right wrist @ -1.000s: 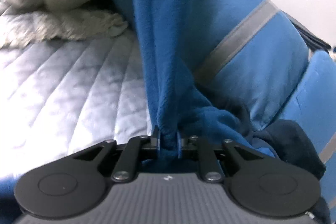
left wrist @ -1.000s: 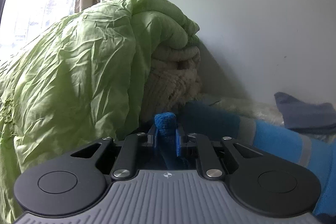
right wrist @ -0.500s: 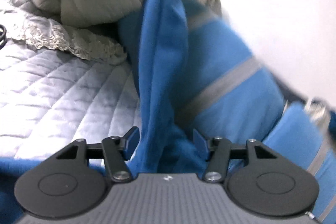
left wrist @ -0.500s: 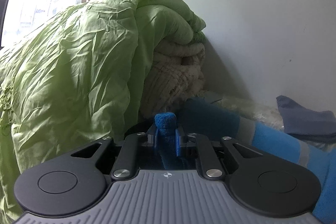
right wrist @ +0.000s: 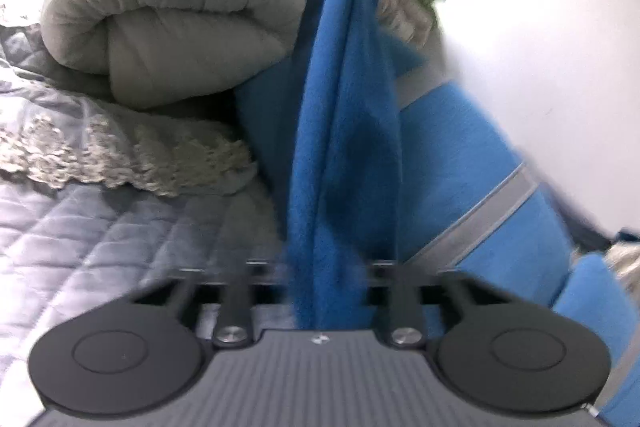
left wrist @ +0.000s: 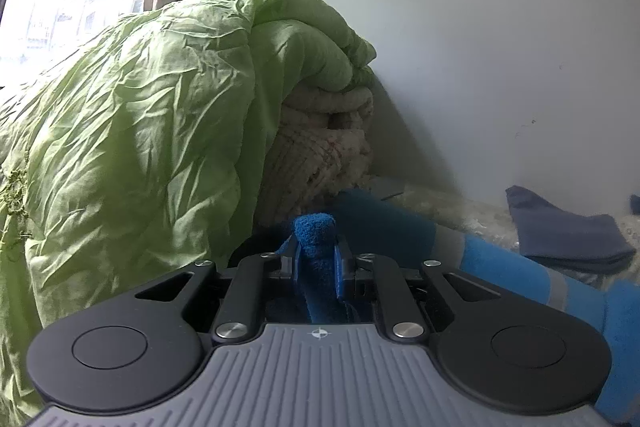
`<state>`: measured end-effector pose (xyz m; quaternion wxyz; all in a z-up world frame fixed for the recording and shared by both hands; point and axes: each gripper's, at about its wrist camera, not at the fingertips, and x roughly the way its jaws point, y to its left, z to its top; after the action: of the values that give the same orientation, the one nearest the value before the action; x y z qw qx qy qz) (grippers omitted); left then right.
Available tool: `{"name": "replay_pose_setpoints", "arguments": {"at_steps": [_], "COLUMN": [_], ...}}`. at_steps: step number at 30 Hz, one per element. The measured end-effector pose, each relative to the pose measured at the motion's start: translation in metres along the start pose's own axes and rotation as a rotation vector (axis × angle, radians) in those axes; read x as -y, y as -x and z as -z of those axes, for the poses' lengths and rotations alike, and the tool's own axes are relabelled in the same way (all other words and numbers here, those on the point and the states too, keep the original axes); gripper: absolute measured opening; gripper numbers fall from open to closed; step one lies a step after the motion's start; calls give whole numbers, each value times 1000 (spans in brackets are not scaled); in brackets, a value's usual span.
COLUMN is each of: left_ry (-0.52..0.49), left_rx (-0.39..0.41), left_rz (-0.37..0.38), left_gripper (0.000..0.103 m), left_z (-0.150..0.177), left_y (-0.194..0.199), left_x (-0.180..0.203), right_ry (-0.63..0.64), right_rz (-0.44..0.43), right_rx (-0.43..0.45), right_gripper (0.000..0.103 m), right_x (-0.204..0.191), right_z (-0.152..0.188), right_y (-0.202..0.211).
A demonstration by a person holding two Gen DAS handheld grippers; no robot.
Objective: Fold clothes
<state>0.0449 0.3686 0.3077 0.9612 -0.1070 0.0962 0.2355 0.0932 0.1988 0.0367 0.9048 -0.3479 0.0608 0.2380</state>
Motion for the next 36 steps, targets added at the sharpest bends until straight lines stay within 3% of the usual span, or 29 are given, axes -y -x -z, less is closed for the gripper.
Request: {"name": "replay_pose_setpoints", "arguments": {"at_steps": [6,9,17,19,21,22,23,24,25,27,28,30,32,36], "left_ry": [22,33,-49,-92,-153,-163,-156,-137,-126,-125,-121,-100,-85,-53], "left_rx": [-14,-21,1,15,40,44,41,32,27,30,33,36,48,89], "left_rz": [57,85,280,305,305,306,309,313,306,273,259,246,241,267], "left_gripper": [15,15,15,15,15,15,15,15,15,15,15,15,15,15], "left_z": [2,3,3,7,13,15,16,17,18,19,20,18,16,1], "left_y": [2,3,30,37,41,41,39,36,33,30,29,28,32,49], "left_x": [3,5,53,69,82,85,85,84,82,79,76,71,69,76], "right_ry": [61,53,-145,-204,-247,-259,-272,-284,-295,-346,-402,-517,-568,-607], "right_rz": [-50,-121,-185,-189,-205,-234,-265,-296,-303,-304,-300,-293,-288,-385], "right_rx": [43,36,-85,-122,-134,-109,-82,-55,-28,0,-25,-82,-160,-239], "right_gripper": [7,7,8,19,51,57,75,86,86,80,68,24,9,8], "right_x": [-20,-29,-22,-17,-7,1,10,18,30,58,74,104,118,109], "right_z": [12,13,-2,-6,-8,-7,-7,-7,-3,9,20,44,67,88], "right_y": [20,19,-32,-49,-52,-42,-31,-19,-5,20,23,27,17,-9]}}
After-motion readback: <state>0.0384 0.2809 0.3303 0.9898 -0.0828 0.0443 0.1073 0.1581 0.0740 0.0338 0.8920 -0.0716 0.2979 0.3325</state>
